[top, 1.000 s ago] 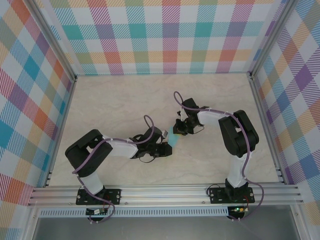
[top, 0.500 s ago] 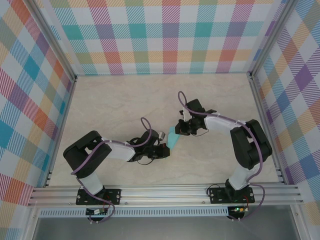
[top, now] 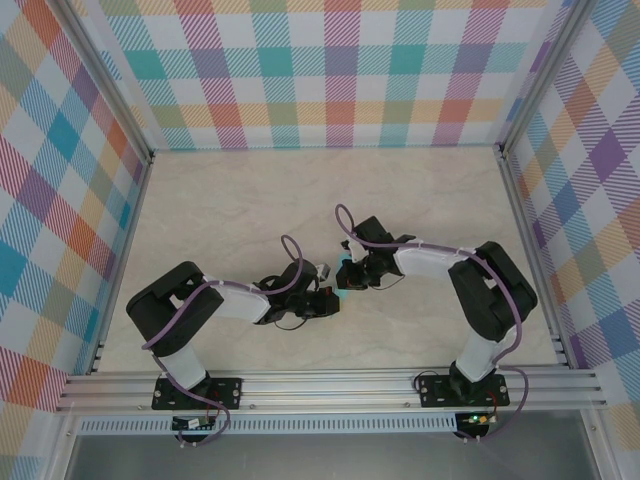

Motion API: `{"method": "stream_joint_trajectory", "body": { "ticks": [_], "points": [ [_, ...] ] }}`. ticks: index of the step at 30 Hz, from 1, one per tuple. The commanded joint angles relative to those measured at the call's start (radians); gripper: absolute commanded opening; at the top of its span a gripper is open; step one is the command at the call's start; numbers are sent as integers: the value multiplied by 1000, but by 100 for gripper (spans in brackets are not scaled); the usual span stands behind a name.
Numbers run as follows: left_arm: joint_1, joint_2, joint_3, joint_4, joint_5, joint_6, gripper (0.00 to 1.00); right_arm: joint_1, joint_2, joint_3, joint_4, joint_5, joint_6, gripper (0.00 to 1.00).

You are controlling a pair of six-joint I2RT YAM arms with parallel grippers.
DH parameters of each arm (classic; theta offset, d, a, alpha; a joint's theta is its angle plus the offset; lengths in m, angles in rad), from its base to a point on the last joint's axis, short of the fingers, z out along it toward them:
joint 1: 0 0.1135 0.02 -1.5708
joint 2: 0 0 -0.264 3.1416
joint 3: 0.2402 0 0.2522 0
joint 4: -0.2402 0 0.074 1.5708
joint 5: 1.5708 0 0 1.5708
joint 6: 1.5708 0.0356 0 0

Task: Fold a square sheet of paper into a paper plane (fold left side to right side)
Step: Fold the wing for the fifth time at the center of the table.

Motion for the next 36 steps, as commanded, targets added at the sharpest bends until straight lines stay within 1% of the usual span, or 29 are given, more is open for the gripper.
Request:
{"method": "stream_joint_trajectory", "body": {
  "ticks": [1, 6, 14, 17, 23, 29, 36],
  "points": [
    [7, 14, -36, -87, -12, -11, 1, 7, 30, -11, 19, 8, 0, 8],
    [7, 23, -32, -92, -11, -14, 1, 8, 53, -21, 26, 29, -20, 8],
    [7, 23, -38, -98, -15, -16, 1, 2, 65, -42, 35, 101, -87, 8],
    [7, 26, -41, -100, -14, -19, 0, -14, 62, -65, 80, 98, -114, 8],
    [6, 31, -53, -95, -17, -28, 0, -49, 43, -146, 251, 78, -161, 9],
    [7, 46, -57, -84, -11, -31, 0, -65, 44, -187, 350, 86, -199, 9],
    [6, 54, -56, -81, -5, -33, 0, -128, 38, -179, 367, 75, -215, 10]
  ]
}}
